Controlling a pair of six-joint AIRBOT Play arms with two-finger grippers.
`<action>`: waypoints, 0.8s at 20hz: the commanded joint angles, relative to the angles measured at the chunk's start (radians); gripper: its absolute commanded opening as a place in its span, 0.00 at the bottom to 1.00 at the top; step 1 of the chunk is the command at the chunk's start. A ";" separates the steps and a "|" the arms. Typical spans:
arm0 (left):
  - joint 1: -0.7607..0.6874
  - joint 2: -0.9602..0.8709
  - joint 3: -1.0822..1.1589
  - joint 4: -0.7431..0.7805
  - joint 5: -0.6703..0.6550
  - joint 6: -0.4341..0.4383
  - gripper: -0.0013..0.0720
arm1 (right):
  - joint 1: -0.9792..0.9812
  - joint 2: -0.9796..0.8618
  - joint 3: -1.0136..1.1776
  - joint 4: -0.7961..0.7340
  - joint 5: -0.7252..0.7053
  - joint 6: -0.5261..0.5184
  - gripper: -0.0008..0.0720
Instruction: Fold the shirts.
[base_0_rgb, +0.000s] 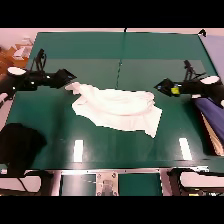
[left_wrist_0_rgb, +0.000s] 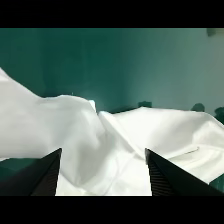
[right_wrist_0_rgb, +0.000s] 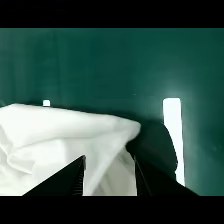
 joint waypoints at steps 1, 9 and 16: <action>0.054 0.001 0.049 0.106 -0.188 -0.101 0.83 | -0.174 -0.003 -0.013 -0.041 0.215 0.045 0.52; 0.080 0.024 0.048 0.285 -0.227 -0.174 0.82 | -0.259 -0.001 -0.345 -0.038 0.223 0.019 0.52; 0.080 0.013 -0.056 0.307 -0.167 -0.173 0.82 | -0.119 -0.001 -0.562 0.061 0.160 -0.070 0.52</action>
